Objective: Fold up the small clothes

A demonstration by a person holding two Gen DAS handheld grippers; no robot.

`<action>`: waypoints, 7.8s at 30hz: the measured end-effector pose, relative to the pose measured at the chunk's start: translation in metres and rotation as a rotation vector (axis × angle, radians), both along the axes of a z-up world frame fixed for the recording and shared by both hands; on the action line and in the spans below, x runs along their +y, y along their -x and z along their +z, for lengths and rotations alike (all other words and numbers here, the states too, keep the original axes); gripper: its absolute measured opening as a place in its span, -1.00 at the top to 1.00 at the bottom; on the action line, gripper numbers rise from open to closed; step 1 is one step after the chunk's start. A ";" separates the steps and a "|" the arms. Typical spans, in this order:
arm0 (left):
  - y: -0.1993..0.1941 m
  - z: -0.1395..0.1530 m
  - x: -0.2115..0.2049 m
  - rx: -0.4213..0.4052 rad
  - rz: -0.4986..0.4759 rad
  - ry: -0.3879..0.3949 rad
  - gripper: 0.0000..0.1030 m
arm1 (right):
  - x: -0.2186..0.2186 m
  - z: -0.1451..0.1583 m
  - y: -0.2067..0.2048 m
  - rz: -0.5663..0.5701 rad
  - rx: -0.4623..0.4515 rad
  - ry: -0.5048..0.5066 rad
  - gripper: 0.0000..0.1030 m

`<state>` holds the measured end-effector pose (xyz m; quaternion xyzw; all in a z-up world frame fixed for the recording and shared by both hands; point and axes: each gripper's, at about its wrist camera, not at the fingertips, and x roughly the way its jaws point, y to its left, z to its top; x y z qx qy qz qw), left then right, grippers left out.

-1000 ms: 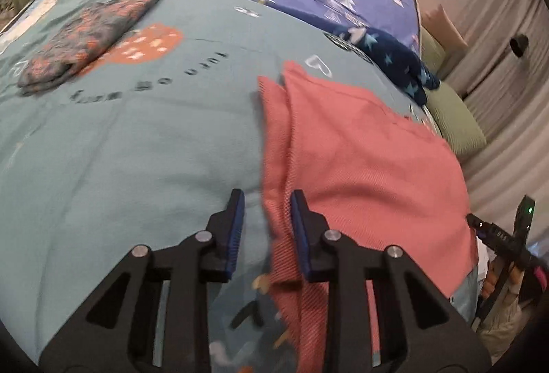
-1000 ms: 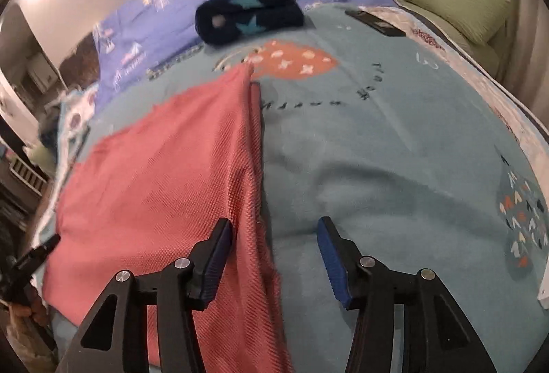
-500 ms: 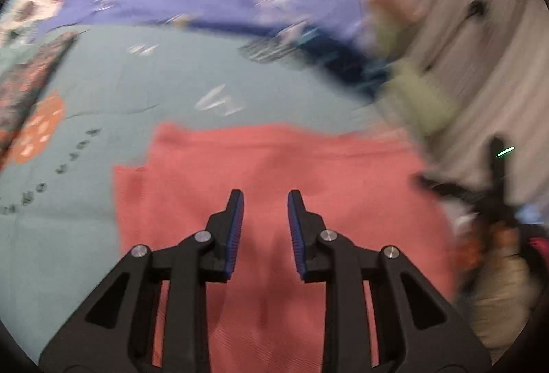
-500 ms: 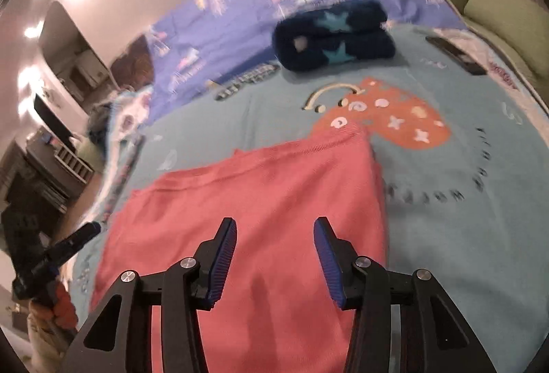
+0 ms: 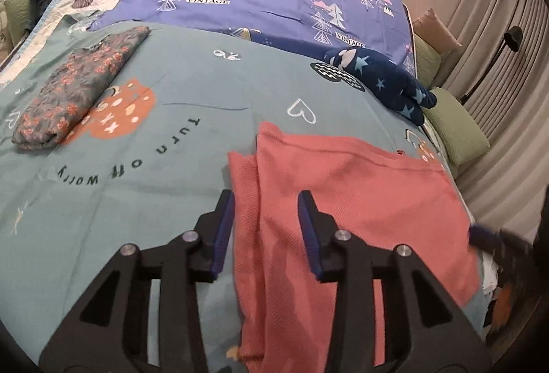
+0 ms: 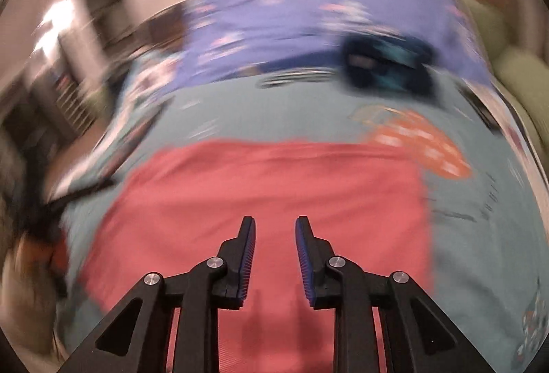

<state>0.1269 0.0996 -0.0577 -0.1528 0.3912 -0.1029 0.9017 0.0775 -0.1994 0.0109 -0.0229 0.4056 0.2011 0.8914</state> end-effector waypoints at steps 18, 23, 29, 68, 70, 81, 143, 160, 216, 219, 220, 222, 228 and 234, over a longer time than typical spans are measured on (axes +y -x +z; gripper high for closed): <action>0.045 -0.011 0.061 0.013 0.052 0.026 -0.01 | 0.203 -0.073 0.093 0.384 -0.237 0.430 -0.09; 0.049 -0.018 0.077 0.028 0.064 0.060 -0.02 | 0.221 -0.093 0.080 0.302 -0.312 0.509 -0.11; 0.042 -0.027 0.091 0.057 0.072 0.134 -0.06 | 0.235 -0.096 0.076 0.274 -0.375 0.533 -0.10; -0.078 0.015 -0.009 0.195 -0.199 0.291 0.85 | 0.152 -0.028 0.062 0.168 -0.221 -0.010 0.92; -0.079 0.022 -0.018 0.191 -0.202 0.277 0.85 | 0.143 -0.024 0.063 0.156 -0.226 -0.030 0.92; -0.079 0.062 -0.100 0.155 -0.257 0.168 0.85 | 0.062 -0.006 0.066 0.041 -0.248 -0.163 0.92; 0.062 -0.016 -0.213 0.087 -0.482 -0.204 -0.26 | -0.160 -0.068 0.096 -0.443 0.071 -0.324 0.97; 0.022 -0.007 -0.244 0.020 -0.548 -0.103 -0.22 | -0.151 -0.053 -0.004 -0.335 0.112 -0.314 0.91; 0.061 -0.014 -0.182 0.161 -0.542 0.077 -0.24 | -0.148 -0.046 0.081 -0.202 0.090 -0.271 0.55; 0.076 -0.021 -0.180 0.170 -0.559 0.125 -0.24 | -0.158 -0.058 0.090 -0.239 0.120 -0.342 0.55; 0.080 -0.020 -0.180 0.157 -0.567 0.126 -0.17 | -0.161 -0.058 0.094 -0.250 0.123 -0.370 0.55; 0.082 -0.020 -0.180 0.165 -0.587 0.154 0.75 | -0.164 -0.058 0.098 -0.272 0.127 -0.400 0.55; 0.094 -0.015 -0.164 0.171 -0.548 0.199 0.79 | -0.160 -0.056 0.105 -0.287 0.119 -0.383 0.52; 0.108 -0.024 -0.156 0.215 -0.528 0.153 0.85 | -0.172 -0.058 0.116 -0.345 0.130 -0.369 0.28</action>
